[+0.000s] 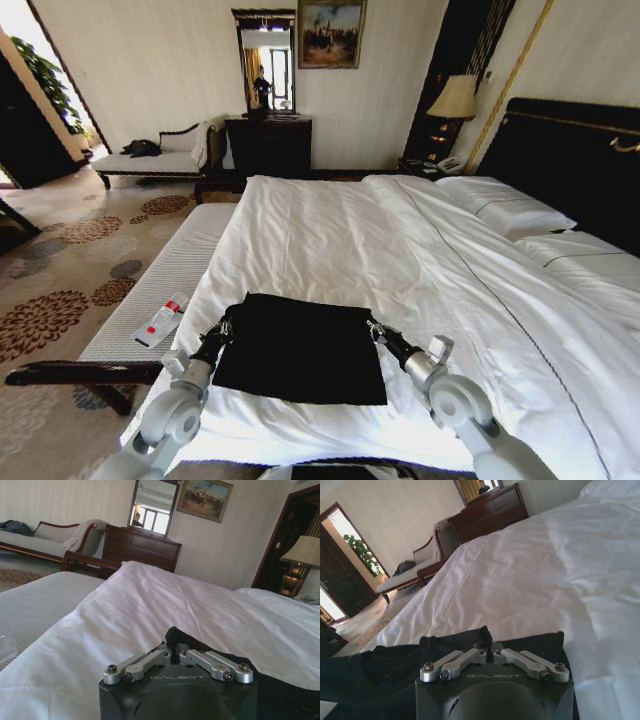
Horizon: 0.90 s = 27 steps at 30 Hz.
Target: Fold the clothes on the bed.
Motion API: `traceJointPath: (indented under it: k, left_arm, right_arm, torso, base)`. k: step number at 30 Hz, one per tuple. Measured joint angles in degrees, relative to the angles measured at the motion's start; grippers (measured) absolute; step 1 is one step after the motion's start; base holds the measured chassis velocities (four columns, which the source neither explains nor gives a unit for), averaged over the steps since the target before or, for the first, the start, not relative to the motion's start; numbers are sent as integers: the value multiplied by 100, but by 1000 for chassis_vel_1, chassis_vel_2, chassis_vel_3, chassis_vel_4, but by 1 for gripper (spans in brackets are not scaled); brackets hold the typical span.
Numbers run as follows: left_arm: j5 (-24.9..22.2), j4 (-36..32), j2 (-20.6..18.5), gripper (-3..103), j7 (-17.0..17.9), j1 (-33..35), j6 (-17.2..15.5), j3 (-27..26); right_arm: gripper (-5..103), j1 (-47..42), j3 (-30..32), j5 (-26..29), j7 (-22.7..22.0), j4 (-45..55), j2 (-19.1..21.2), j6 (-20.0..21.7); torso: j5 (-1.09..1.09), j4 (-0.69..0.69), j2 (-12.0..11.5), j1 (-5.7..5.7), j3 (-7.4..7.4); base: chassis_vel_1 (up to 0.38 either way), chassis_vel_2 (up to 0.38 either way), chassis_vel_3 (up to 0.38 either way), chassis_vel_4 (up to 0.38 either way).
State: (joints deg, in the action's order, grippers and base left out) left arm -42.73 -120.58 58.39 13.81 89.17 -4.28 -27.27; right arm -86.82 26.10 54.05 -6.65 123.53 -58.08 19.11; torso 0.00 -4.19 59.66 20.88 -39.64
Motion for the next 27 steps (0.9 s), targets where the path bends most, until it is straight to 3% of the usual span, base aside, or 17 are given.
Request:
traceJointPath:
  k: [14, 27]
  left_arm:
    - [469, 75, 194, 2, -136, 344, 158, 249]
    - [387, -2, 191, 2, -135, 603, 186, 129]
  right_arm:
    - [1, -473, 101, -192, 34, 36, -112, -116]
    - [1, -886, 163, -274, 48, 181, -212, -162]
  torso:
    - [0, 0, 0, 0, 0]
    - [0, -1, 0, 0, 0]
  base:
    - [0, 0, 0, 0]
    - [0, 0, 0, 0]
